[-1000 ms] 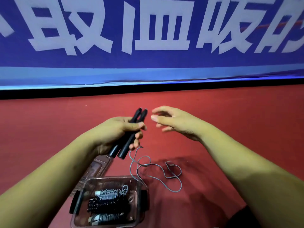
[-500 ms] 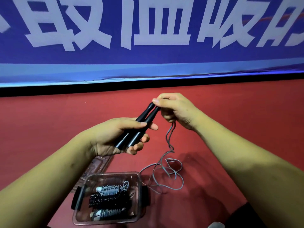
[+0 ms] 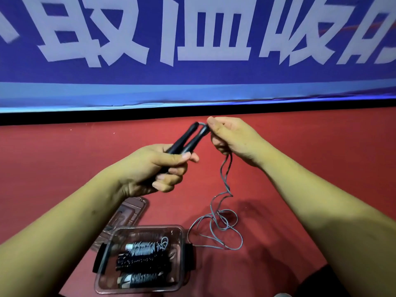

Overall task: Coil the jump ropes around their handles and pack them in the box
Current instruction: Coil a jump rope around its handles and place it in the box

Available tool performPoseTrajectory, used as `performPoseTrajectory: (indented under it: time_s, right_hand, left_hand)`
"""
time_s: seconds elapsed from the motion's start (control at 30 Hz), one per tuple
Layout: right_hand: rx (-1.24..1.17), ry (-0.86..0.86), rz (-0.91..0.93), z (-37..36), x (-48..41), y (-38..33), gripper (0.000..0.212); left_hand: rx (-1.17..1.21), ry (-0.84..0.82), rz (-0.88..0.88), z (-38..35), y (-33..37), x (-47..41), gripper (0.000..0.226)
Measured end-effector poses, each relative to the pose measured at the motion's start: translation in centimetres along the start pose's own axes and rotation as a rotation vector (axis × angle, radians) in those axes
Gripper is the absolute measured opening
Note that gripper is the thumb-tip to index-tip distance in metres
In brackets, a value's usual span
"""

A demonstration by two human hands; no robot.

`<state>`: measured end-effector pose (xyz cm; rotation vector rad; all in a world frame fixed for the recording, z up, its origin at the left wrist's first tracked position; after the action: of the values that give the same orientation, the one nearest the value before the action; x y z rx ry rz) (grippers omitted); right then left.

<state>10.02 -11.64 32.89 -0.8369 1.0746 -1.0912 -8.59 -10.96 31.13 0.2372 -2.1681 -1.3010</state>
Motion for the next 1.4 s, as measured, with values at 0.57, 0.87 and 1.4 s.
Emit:
performPoseTrajectory:
  time_s: [0.57, 0.87, 1.4]
  right_hand:
    - [-0.171, -0.106, -0.420, -10.7, 3.1, 1.7, 0.032]
    - [-0.132, -0.181, -0.457, -12.3, 3.4, 1.6, 0.031]
    - [0.431, -0.259, -0.082, -7.6, 2.1, -2.1, 0.005]
  left_hand:
    - [0.656, 0.441, -0.475, 4.6, 1.5, -1.5, 0.039]
    - [0.471, 0.473, -0.404, 4.2, 1.0, -1.5, 0.035]
    - [-0.411, 1.113, -0.374, 11.9, 2.5, -0.5, 0.014]
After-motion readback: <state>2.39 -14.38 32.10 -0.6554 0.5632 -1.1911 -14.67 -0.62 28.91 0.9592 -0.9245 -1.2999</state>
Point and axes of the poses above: each hand's wrist, its own x-axis away from the middle knuckle, its own z-axis out of the back of the hand, y = z × x, the point moved 4 cm from there along -x, towards the middle knuckle, and after that the axes turned 8 degrees about z, right-handed, at the moved point
